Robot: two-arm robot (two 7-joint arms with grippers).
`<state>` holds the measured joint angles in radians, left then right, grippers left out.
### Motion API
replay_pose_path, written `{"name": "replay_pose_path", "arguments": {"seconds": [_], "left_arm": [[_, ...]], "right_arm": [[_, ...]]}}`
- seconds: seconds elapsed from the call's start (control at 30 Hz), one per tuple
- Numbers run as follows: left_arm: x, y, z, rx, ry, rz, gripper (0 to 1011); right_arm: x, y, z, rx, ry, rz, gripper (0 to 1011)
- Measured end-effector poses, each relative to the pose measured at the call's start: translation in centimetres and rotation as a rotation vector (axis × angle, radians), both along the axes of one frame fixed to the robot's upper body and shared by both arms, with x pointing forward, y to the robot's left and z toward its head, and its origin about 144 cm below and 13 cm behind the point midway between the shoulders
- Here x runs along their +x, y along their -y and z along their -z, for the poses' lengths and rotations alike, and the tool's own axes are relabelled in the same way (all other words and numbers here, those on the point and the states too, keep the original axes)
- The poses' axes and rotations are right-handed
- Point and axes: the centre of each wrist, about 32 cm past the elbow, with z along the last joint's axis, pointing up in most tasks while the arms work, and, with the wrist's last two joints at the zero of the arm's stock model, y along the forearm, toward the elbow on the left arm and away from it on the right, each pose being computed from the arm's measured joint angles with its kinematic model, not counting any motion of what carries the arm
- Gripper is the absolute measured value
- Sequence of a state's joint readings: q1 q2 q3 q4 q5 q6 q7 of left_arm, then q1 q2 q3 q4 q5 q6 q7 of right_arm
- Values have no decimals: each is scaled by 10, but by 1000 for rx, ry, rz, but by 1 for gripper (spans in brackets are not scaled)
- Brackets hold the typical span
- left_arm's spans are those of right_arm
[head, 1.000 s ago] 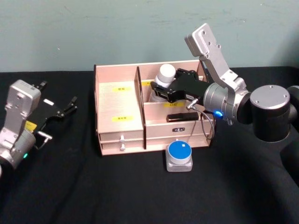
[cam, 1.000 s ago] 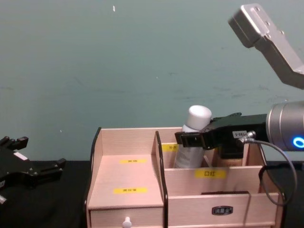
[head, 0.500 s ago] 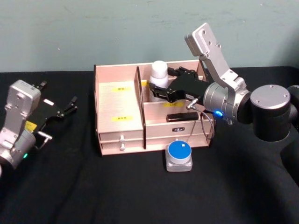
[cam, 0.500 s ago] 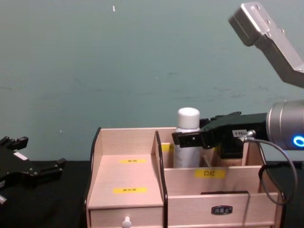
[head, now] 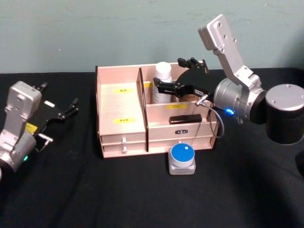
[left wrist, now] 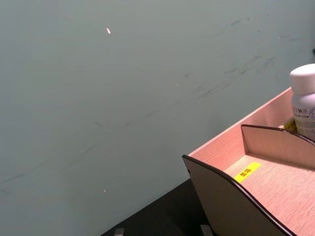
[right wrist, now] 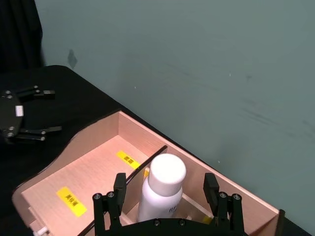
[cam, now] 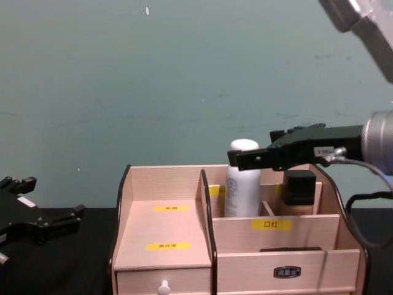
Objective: Pick up the facial cleanser and watermelon frost from the table and place them into the tiered storage box.
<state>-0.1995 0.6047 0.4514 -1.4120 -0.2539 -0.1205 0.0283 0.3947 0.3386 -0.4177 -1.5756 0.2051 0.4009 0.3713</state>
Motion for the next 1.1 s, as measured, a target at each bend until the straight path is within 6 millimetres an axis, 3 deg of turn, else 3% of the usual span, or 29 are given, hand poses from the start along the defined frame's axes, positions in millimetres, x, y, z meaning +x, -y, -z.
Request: {"name": "replay_pose_path", "arguments": {"seconds": [0.2,0.37,0.73,1.1], "left_arm": [[0,0,0,0,0,0,1001],[0,0,0,0,0,0,1001],[0,0,0,0,0,0,1001],[0,0,0,0,0,0,1001]], "right_arm": [[-26,11,-10,-6,-5,-14,1002],[-61,23,-14,-27,-39,-16,1002],[-131,32,2,-73,-164,53,1002],[-154,22,27,-129,-251,114,1002]]}}
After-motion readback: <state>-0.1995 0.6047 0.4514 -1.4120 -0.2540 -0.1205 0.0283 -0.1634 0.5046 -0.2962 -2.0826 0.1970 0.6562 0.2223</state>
